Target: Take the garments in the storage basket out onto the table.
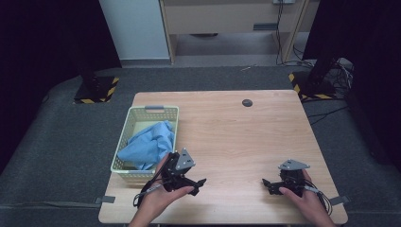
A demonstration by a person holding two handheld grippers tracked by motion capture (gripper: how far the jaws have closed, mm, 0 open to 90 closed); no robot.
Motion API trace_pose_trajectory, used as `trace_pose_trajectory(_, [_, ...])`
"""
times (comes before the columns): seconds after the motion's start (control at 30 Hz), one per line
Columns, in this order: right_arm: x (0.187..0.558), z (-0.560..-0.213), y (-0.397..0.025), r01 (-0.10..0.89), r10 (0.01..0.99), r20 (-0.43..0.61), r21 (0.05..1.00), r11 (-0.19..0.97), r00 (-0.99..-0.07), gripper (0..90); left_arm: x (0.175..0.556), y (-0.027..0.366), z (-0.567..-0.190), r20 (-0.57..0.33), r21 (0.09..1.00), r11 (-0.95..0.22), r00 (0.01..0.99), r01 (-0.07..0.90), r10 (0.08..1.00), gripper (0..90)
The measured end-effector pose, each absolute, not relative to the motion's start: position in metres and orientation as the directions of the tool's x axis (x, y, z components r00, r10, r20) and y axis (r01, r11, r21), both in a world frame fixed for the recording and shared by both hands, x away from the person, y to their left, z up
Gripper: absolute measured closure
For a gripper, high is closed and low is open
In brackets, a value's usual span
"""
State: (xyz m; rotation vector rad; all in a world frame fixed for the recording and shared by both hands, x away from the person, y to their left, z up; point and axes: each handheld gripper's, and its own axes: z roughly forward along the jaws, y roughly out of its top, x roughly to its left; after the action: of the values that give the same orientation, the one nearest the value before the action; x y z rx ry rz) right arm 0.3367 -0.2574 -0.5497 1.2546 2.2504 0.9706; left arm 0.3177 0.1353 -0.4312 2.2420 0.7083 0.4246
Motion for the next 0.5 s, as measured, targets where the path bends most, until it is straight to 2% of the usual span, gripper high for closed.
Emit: trace_pose_trajectory(0.5, [0.337,-0.55,-0.257,0.583,0.851,-0.001,0.728,0.361,-0.526,0.5,0.316,0.157,-0.413,0.099,0.749,-0.556,0.769,0.361,0.632,3.9])
